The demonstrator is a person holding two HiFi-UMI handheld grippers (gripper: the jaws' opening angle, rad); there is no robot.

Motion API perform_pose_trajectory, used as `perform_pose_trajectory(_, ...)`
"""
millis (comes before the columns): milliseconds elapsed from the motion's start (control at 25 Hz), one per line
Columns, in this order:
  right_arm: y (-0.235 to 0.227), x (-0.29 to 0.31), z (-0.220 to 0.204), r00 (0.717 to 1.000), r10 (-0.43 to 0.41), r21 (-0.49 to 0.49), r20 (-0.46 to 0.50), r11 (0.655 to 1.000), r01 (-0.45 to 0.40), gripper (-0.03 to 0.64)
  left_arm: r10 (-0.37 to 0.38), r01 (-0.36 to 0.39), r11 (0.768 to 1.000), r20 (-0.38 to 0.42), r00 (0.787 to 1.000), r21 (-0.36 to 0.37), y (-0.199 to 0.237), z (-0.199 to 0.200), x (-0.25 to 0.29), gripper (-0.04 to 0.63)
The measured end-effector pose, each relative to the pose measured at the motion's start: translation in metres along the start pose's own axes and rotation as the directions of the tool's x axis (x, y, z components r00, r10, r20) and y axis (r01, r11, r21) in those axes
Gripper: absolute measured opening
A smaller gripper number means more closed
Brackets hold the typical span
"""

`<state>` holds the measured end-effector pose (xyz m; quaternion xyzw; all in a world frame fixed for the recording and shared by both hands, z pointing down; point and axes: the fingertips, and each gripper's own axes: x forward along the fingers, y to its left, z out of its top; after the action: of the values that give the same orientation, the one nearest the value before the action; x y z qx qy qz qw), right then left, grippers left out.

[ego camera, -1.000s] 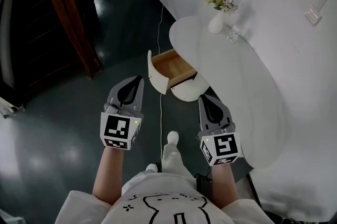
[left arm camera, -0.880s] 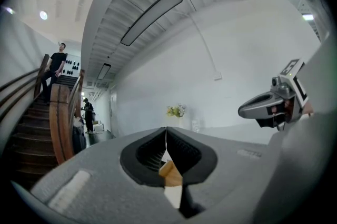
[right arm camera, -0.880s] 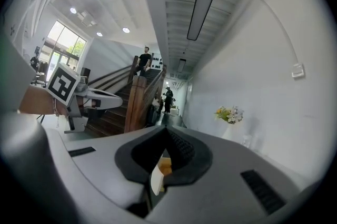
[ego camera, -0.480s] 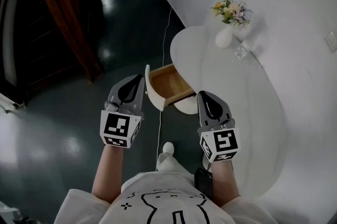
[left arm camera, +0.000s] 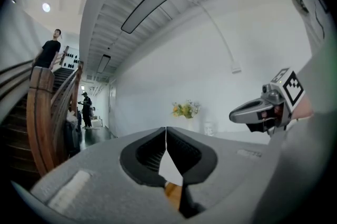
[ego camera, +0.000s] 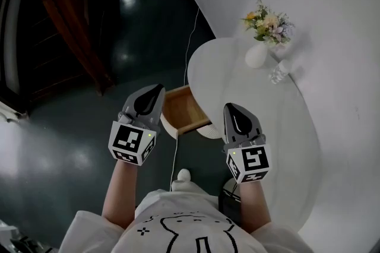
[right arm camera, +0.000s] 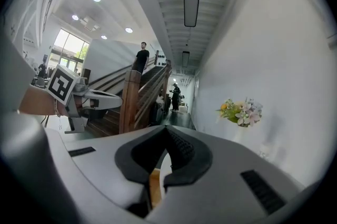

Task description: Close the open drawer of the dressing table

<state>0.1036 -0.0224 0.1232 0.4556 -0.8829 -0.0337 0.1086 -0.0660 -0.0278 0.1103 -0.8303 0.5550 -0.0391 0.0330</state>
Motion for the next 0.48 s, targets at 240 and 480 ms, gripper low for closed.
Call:
perform_pose_trajectory(240,-0.017,0.025,-0.028,0.999,0.021,0.039,-0.039,0.999,-0.020,0.000,-0.011,0.012,1.000,-0.070,0.997,0.009,0.007,-0.032,0.026,0.017)
perform_pose_trajectory(480,-0.005,0.045,-0.058,0.993,0.049,0.057,-0.105,0.997,-0.043,0.000,-0.075,0.078,0.997,-0.136,0.988,0.020,0.017,-0.075,0.030,0.017)
